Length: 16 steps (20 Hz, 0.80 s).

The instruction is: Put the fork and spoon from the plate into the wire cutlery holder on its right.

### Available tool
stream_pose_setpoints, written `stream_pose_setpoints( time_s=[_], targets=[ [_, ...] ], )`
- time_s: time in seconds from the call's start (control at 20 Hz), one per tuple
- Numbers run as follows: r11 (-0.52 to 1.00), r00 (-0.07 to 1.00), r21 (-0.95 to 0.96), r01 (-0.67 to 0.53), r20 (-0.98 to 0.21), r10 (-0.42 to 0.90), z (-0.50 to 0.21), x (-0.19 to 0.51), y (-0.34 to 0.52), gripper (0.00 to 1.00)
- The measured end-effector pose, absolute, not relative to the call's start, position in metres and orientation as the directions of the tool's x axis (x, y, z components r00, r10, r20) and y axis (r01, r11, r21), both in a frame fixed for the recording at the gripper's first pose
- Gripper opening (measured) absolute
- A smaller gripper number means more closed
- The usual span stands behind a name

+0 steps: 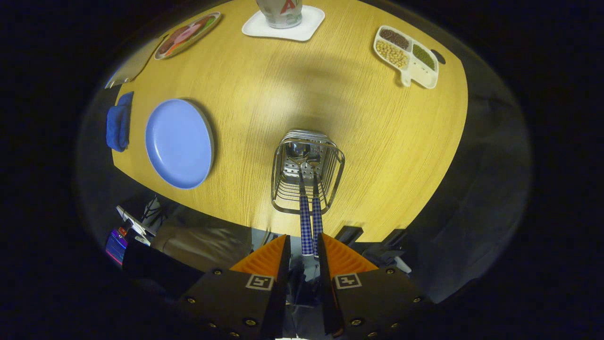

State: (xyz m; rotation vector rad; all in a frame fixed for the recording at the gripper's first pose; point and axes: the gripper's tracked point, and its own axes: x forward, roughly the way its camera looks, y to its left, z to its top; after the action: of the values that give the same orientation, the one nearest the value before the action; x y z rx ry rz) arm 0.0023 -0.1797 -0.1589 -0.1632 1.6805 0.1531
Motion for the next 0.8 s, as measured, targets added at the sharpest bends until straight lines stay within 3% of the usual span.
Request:
stream_pose_setpoints(
  time_s=[0.2, 0.35, 0.55, 0.8],
  targets=[
    [0.988, 0.153, 0.080, -0.135, -0.983, 0.101, -0.141, -0.020, -0.139, 0.32],
    [0.995, 0.418, 0.033, -0.098, -0.906, 0.071, -0.119, -0.021, -0.123, 0.33],
    [0.998, 0.816, 0.006, -0.062, -0.576, 0.054, -0.051, -0.010, -0.077, 0.32],
    [0.999, 0.955, 0.011, -0.043, -0.292, 0.045, -0.003, -0.032, -0.037, 0.33]
  ],
)
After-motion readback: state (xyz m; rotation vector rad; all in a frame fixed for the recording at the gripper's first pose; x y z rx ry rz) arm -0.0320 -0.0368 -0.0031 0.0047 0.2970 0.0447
